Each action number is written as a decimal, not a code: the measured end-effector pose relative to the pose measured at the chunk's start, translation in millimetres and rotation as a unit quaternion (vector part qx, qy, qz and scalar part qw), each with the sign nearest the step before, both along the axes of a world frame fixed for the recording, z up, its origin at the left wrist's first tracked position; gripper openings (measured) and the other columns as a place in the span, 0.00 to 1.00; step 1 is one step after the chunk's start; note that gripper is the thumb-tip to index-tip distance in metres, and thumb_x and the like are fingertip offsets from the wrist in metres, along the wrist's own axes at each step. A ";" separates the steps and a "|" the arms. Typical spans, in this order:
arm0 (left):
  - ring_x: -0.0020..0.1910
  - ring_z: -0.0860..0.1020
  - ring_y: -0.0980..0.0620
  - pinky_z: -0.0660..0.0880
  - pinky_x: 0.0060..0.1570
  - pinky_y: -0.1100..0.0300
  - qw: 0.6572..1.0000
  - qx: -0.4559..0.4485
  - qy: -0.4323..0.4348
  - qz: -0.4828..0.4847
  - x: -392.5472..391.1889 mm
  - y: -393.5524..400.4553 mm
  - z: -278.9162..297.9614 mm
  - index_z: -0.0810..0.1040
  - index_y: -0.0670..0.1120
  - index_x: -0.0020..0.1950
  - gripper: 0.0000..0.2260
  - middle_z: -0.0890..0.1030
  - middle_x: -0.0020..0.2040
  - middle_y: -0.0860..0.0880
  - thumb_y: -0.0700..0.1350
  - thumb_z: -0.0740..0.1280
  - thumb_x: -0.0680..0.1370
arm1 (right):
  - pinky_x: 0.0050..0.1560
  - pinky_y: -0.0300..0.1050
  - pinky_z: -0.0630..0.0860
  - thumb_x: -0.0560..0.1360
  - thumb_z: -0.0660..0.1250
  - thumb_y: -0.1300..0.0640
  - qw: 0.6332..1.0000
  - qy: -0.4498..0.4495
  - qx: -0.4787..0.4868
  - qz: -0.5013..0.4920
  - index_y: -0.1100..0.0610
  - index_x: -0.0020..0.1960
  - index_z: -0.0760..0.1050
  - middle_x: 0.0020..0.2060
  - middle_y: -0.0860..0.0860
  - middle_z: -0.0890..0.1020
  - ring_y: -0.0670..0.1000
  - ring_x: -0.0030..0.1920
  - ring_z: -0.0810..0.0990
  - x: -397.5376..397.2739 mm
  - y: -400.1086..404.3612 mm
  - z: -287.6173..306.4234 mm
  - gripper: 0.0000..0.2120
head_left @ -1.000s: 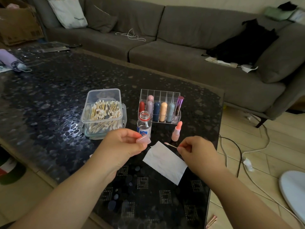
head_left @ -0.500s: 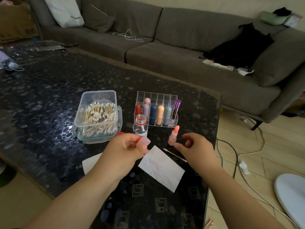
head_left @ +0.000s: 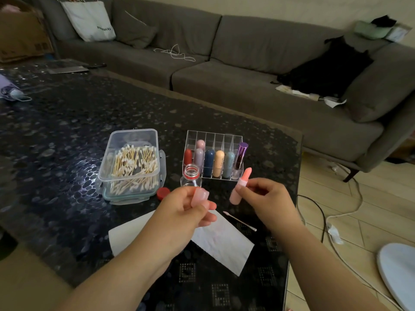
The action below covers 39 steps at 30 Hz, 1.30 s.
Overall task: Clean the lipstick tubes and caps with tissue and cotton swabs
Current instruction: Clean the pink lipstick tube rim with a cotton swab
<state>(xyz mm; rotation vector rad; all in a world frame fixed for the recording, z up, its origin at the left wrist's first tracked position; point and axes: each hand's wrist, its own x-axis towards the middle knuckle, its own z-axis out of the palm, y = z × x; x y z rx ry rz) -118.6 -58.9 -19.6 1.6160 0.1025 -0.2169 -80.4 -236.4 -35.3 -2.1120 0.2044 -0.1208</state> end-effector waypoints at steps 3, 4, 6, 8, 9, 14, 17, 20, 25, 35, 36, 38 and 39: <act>0.39 0.82 0.55 0.79 0.53 0.52 1.000 0.004 0.005 -0.005 0.3 -0.5 -2.2 0.75 0.49 0.51 0.06 0.82 0.40 0.51 0.39 0.62 0.79 | 0.29 0.28 0.70 0.71 0.71 0.53 0.996 -0.045 0.071 0.033 0.49 0.42 0.80 0.35 0.48 0.81 0.41 0.31 0.75 -10.0 3.8 21.3 0.01; 0.38 0.81 0.56 0.79 0.53 0.52 1.000 0.005 0.005 -0.014 -0.7 -1.4 -1.9 0.75 0.47 0.51 0.05 0.80 0.39 0.49 0.39 0.61 0.80 | 0.30 0.28 0.70 0.71 0.72 0.54 0.993 -0.055 0.093 0.046 0.50 0.41 0.81 0.34 0.49 0.81 0.40 0.30 0.74 -14.2 5.5 28.1 0.01; 0.36 0.79 0.59 0.78 0.53 0.51 0.999 0.014 -0.009 -0.030 -4.8 -2.9 -0.8 0.74 0.48 0.49 0.03 0.77 0.39 0.50 0.41 0.62 0.79 | 0.31 0.30 0.71 0.70 0.72 0.54 0.986 -0.061 0.133 0.075 0.53 0.40 0.82 0.33 0.51 0.81 0.42 0.31 0.74 -23.2 9.0 39.4 0.02; 0.39 0.78 0.59 0.77 0.53 0.51 0.997 0.036 -0.040 -0.049 -8.5 -4.5 2.6 0.75 0.52 0.49 0.05 0.76 0.43 0.51 0.49 0.68 0.75 | 0.35 0.35 0.73 0.67 0.73 0.53 0.978 -0.063 0.164 0.110 0.55 0.39 0.83 0.37 0.58 0.81 0.49 0.36 0.77 -32.4 11.9 48.3 0.05; 0.42 0.78 0.58 0.77 0.53 0.52 0.995 0.045 -0.059 -0.066 -9.9 -4.8 3.8 0.76 0.55 0.49 0.09 0.77 0.44 0.51 0.55 0.70 0.71 | 0.37 0.37 0.75 0.66 0.72 0.51 0.975 -0.064 0.172 0.126 0.55 0.38 0.83 0.38 0.60 0.81 0.53 0.37 0.77 -37.0 13.2 52.1 0.08; 0.35 0.72 0.57 0.71 0.40 0.58 0.988 0.018 -0.122 -0.088 -16.7 -9.7 8.5 0.79 0.56 0.40 0.11 0.73 0.34 0.52 0.57 0.76 0.63 | 0.41 0.44 0.77 0.61 0.71 0.46 0.966 -0.073 0.180 0.168 0.54 0.37 0.82 0.38 0.63 0.81 0.65 0.41 0.78 -53.6 19.1 65.8 0.12; 0.33 0.71 0.58 0.69 0.37 0.60 0.987 0.009 -0.147 -0.071 -19.1 -11.3 9.8 0.79 0.53 0.39 0.08 0.73 0.32 0.52 0.55 0.73 0.66 | 0.43 0.49 0.79 0.60 0.72 0.46 0.966 -0.078 0.186 0.164 0.55 0.37 0.82 0.39 0.64 0.81 0.67 0.42 0.78 -56.4 20.5 67.4 0.13; 0.32 0.70 0.58 0.69 0.35 0.59 0.984 0.001 -0.167 -0.068 -22.0 -12.3 11.8 0.79 0.52 0.39 0.11 0.72 0.31 0.53 0.57 0.72 0.65 | 0.46 0.56 0.79 0.58 0.72 0.44 0.966 -0.078 0.191 0.158 0.57 0.38 0.83 0.39 0.64 0.81 0.66 0.42 0.79 -57.7 22.1 69.5 0.17; 0.30 0.70 0.59 0.68 0.33 0.64 0.982 -0.008 -0.173 -0.070 -23.6 -15.3 13.5 0.79 0.53 0.37 0.06 0.71 0.28 0.55 0.54 0.71 0.66 | 0.39 0.38 0.80 0.58 0.72 0.46 0.964 -0.073 0.214 0.141 0.62 0.39 0.81 0.36 0.61 0.82 0.56 0.37 0.82 -58.4 24.4 73.9 0.19; 0.30 0.71 0.57 0.69 0.34 0.64 0.985 -0.032 -0.164 -0.051 -22.9 -15.2 14.6 0.79 0.50 0.37 0.10 0.72 0.28 0.52 0.56 0.72 0.67 | 0.42 0.51 0.80 0.62 0.70 0.43 0.974 -0.100 0.148 0.141 0.53 0.39 0.83 0.36 0.59 0.83 0.62 0.40 0.81 -58.7 23.7 75.3 0.15; 0.30 0.71 0.57 0.69 0.33 0.64 0.984 -0.038 -0.163 -0.056 -23.5 -14.9 15.7 0.80 0.50 0.38 0.12 0.72 0.28 0.52 0.58 0.73 0.69 | 0.41 0.52 0.80 0.62 0.70 0.42 0.974 -0.103 0.143 0.142 0.52 0.39 0.83 0.36 0.59 0.82 0.63 0.40 0.80 -58.9 23.5 76.0 0.14; 0.30 0.72 0.57 0.70 0.33 0.67 0.984 -0.047 -0.158 -0.066 -24.4 -14.0 18.1 0.80 0.50 0.38 0.13 0.73 0.28 0.52 0.59 0.70 0.66 | 0.41 0.55 0.79 0.62 0.69 0.42 0.975 -0.107 0.135 0.143 0.52 0.39 0.83 0.37 0.61 0.82 0.64 0.40 0.79 -59.3 23.0 76.5 0.15; 0.29 0.72 0.57 0.70 0.32 0.68 0.984 -0.049 -0.155 -0.070 -24.7 -13.4 19.0 0.81 0.51 0.38 0.12 0.73 0.27 0.52 0.58 0.69 0.64 | 0.42 0.57 0.78 0.62 0.69 0.41 0.975 -0.107 0.133 0.144 0.52 0.40 0.83 0.37 0.61 0.82 0.65 0.41 0.79 -59.4 22.8 76.3 0.15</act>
